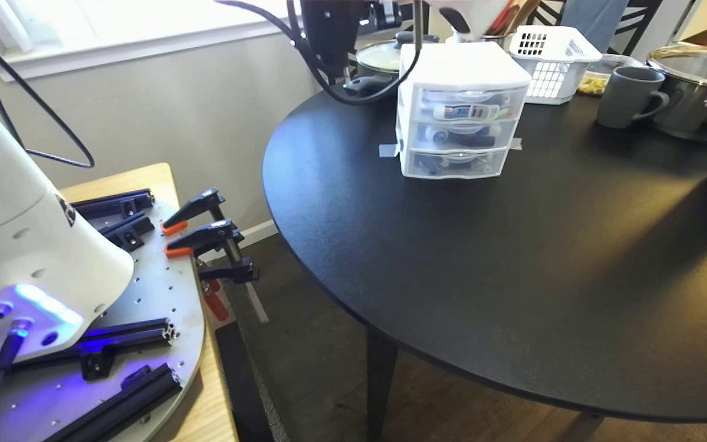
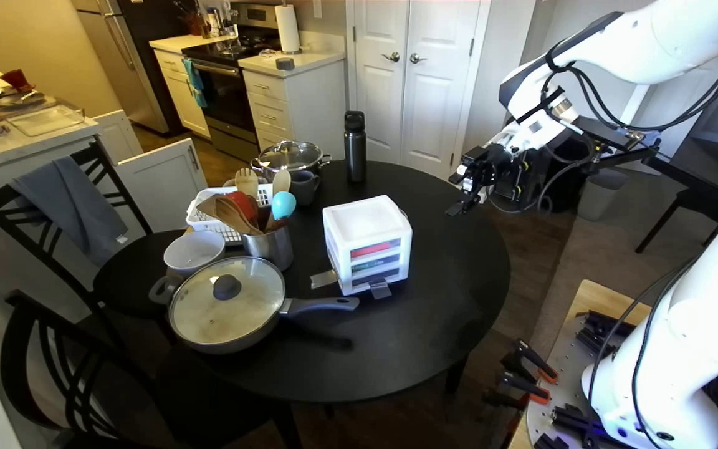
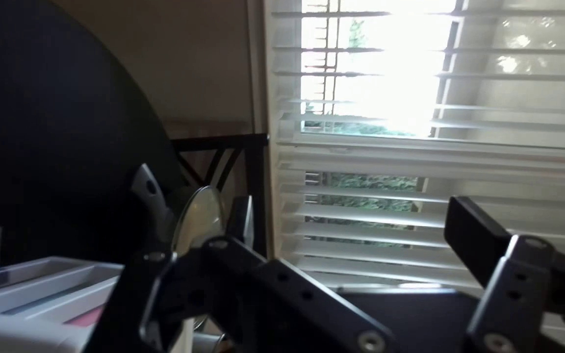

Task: Open the first top drawer

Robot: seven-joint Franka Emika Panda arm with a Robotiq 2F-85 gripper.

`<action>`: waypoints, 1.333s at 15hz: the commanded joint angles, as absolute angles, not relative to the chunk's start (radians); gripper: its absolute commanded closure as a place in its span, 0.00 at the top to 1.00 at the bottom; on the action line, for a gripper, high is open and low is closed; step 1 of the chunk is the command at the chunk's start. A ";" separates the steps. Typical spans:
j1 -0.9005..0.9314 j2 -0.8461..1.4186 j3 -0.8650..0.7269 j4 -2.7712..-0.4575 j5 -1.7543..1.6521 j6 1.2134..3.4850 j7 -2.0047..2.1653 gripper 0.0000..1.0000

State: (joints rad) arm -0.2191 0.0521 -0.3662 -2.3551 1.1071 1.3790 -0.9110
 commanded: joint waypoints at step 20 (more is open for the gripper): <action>-0.360 0.397 -0.319 -2.133 1.260 1.482 -0.911 1.00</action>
State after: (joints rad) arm -0.3625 0.3781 -0.3416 -2.1751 1.2363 1.4690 -0.9109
